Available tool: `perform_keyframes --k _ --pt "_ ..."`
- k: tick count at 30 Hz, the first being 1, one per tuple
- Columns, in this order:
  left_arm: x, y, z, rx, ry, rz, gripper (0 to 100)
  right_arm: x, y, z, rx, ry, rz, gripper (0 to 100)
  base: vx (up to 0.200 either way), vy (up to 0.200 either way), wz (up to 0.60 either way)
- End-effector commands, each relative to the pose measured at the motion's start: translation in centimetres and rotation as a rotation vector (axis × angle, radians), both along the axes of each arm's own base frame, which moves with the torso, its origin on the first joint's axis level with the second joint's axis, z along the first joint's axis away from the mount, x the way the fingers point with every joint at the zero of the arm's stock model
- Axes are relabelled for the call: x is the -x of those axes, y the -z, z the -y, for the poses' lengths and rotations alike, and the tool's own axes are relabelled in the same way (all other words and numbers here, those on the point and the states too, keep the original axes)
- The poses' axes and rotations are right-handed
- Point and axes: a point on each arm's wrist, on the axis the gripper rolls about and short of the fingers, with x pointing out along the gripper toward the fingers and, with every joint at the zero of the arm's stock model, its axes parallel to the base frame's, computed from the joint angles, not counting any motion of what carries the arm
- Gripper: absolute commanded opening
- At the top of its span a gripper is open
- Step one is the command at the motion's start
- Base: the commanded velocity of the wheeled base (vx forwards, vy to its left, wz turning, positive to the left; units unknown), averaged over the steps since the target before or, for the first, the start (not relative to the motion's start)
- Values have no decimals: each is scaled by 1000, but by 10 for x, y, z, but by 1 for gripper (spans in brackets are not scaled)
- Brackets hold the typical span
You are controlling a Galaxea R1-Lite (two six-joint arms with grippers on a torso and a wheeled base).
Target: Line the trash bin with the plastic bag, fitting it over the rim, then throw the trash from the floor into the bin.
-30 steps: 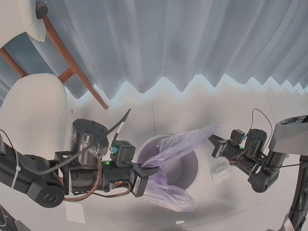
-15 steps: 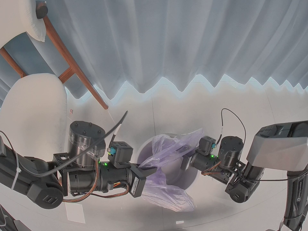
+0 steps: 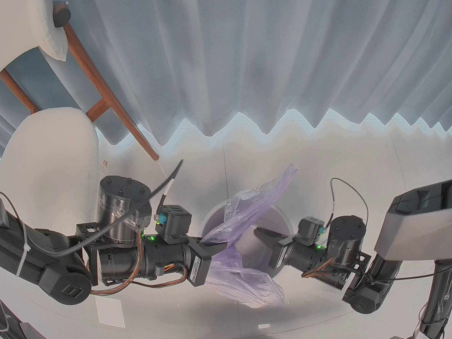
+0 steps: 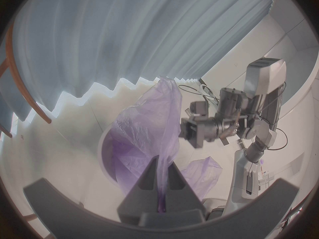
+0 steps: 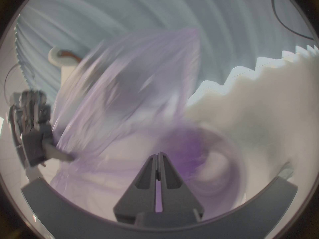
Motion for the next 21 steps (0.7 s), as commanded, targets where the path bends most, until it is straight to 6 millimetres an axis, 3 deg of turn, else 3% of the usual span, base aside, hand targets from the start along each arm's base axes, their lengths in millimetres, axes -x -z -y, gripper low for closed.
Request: perform_keyframes --k 1,2,3,4,5,6,7,9,13,14,21 --pt "3 4 -2 -8 1 -9 0 -16 -40 49 -100 209 65 0 0 0 0" --pt "3 4 -2 -8 1 -9 0 -16 -40 49 -100 209 65 0 0 0 0" --pt "4 4 -2 -7 4 -8 0 3 -44 60 -84 209 38 0 0 0 0" --pt "4 4 -1 -6 5 -7 0 10 -44 63 -77 203 26 0 0 0 0" --pt "4 4 -1 -5 8 -8 0 40 -44 69 -56 164 -24 0 0 0 0" --pt "4 4 -1 -5 8 -8 0 43 -43 69 -56 158 -30 0 0 0 0" --pt "5 5 -1 -7 8 -8 0 77 -43 69 -67 87 -99 0 0 0 0" --pt "6 7 -1 -15 9 -14 0 98 -45 67 -107 40 -152 0 0 0 0" --pt "11 10 -1 -37 36 -1 0 109 -50 57 -194 55 -204 0 0 0 0" --pt "11 10 -1 -42 40 3 0 109 -50 54 -219 66 -220 100 0 0 0" --pt "9 8 2 -23 41 27 0 124 -54 34 -339 6 -354 100 0 0 0"
